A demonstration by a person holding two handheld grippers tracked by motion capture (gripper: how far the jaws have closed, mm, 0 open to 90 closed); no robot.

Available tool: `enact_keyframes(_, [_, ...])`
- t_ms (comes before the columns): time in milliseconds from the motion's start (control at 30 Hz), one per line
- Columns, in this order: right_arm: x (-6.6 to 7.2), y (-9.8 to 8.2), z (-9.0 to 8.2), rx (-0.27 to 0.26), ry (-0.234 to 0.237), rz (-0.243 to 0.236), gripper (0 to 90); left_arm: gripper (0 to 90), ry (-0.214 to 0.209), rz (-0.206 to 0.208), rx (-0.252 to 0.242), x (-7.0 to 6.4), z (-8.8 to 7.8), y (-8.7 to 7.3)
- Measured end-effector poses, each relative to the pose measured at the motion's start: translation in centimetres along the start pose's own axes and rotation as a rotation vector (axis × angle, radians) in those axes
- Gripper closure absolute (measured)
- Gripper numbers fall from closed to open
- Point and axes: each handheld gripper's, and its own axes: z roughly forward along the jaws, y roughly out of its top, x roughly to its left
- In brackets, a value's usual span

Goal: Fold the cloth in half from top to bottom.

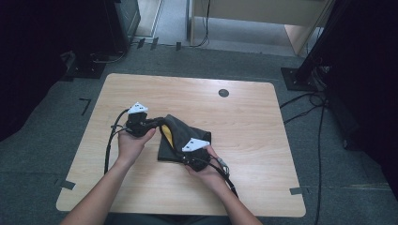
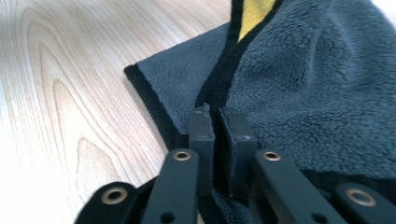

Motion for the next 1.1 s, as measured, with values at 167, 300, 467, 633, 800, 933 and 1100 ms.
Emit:
enact_keyframes(167, [-1.3,0.6,-1.6,-0.047,-0.016,0.04,85.4,86.5,-0.011,-0.01,-0.022,0.3,-0.6,0.3])
enact_keyframes(300, [-3.7,2.0,-4.8,-0.145,-0.107,0.092,86.4,86.6,-0.039,-0.019,-0.059,0.1,-1.6,1.2])
enact_keyframes(467, [-5.5,4.7,-10.1,-0.273,-0.185,0.092,86.7,86.8,-0.106,0.018,-0.127,-1.8,-4.1,2.5])
enact_keyframes(633, [-4.2,6.8,-15.6,-0.373,-0.208,0.025,86.7,86.7,-0.177,0.064,-0.207,-4.6,-8.5,3.6])
enact_keyframes(800, [-1.6,8.4,-20.1,-0.434,-0.213,-0.06,86.7,86.8,-0.185,0.166,-0.228,-8.4,-13.1,5.0])
enact_keyframes(933, [0.4,10.1,-24.3,-0.511,-0.177,-0.075,86.7,86.7,-0.287,0.143,-0.23,-10.2,-16.6,6.4])
enact_keyframes(1100, [1.8,11.1,-27.3,-0.546,-0.151,-0.08,86.5,86.4,-0.454,0.114,-0.193,-10.6,-18.6,7.5])
